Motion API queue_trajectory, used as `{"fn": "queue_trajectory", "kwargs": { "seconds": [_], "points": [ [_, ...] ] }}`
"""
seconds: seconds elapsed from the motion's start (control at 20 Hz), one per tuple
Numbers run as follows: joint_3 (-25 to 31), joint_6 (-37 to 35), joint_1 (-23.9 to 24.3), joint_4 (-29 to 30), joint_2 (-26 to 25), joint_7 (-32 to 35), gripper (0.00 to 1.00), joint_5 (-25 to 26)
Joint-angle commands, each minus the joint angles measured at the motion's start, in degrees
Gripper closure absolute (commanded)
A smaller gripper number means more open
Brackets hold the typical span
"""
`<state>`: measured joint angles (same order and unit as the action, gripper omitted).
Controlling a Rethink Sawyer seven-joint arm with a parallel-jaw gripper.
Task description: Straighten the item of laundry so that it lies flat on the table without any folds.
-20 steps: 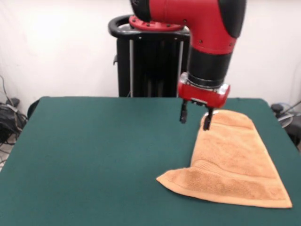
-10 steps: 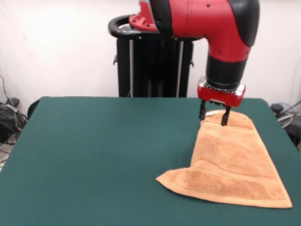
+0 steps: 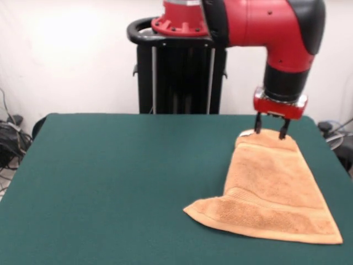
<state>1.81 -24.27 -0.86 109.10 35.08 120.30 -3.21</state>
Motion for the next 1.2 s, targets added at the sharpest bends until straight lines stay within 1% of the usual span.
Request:
{"fn": "queue_trajectory", "kwargs": {
  "seconds": [0.05,0.25,0.45,0.55,0.7,0.8,0.9,0.95,1.0,1.2],
  "points": [
    [0.42,4.01,-5.09,0.17,-2.47,17.6,0.0,-7.37],
    [-2.36,9.31,-6.82,-2.65,-8.56,17.13,0.0,-8.23],
    [-7.12,12.81,-8.83,-5.36,-13.44,16.27,0.0,-8.44],
    [-10.19,14.79,-10.77,-7.2,-16.35,16.74,0.0,-9.23],
    [-13.05,18.02,-12.08,-9.51,-20.66,15.83,0.0,-10.74],
    [-14.37,19.15,-12.64,-10.13,-22.18,14.89,0.0,-11.53],
    [-15.86,18.23,-13.56,-10.73,-22.8,13.88,0.0,-12.06],
    [-15.36,18.21,-12.93,-10.68,-22.64,12.91,0.0,-11.7],
    [-14.54,18.78,-12.19,-10.37,-22.38,11.92,1.0,-11.55],
    [-11.66,16.9,-9.96,-9.19,-20.96,10.98,1.0,-11.4]
  ]
}}
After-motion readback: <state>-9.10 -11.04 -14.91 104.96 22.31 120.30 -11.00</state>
